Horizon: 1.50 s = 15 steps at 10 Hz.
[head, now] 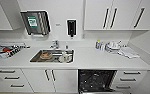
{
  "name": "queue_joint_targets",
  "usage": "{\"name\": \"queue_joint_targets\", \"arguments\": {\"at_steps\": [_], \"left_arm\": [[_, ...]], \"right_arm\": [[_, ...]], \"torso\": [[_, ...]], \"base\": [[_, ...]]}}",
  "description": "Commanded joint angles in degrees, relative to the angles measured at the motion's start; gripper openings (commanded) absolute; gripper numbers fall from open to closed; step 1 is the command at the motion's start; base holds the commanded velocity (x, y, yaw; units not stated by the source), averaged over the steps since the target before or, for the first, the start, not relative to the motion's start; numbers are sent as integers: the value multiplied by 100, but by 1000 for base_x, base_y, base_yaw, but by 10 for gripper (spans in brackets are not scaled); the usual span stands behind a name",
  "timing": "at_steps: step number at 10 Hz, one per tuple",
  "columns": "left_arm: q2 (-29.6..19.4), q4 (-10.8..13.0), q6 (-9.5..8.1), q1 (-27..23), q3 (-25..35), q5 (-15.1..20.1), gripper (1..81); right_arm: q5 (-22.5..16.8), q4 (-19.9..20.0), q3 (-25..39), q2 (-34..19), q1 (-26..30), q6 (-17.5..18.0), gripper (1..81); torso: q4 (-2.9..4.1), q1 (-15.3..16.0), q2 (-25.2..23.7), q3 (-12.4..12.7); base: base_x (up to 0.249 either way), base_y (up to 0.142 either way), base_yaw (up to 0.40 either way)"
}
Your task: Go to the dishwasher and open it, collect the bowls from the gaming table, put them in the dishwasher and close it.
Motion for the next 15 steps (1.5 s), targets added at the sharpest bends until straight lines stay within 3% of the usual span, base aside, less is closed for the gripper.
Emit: {"name": "queue_joint_targets", "arguments": {"at_steps": [1,7,8,12,15], "left_arm": [[-71,79,37,-140,62,320,811],[-71,88,37,-131,62,311,811],[-71,88,37,-131,62,319,811],[-62,88,37,-131,62,311,811],[-53,88,37,-139,62,311,811]], "right_arm": [[-327,-76,48,-25,171,-13,811],[-335,-85,48,-16,171,-13,811],[-335,-85,48,-16,171,-13,811],[-335,-85,48,-16,189,-13,811],[-335,-85,48,-16,198,-13,811]], "torso": [[0,-343,531,233],[0,-1110,1714,1067],[0,-1239,1908,789],[0,-1428,2501,905],[0,-1335,2365,905]], "base": [[0,0,0],[0,0,0],[0,0,0],[0,0,0],[0,0,0]]}}
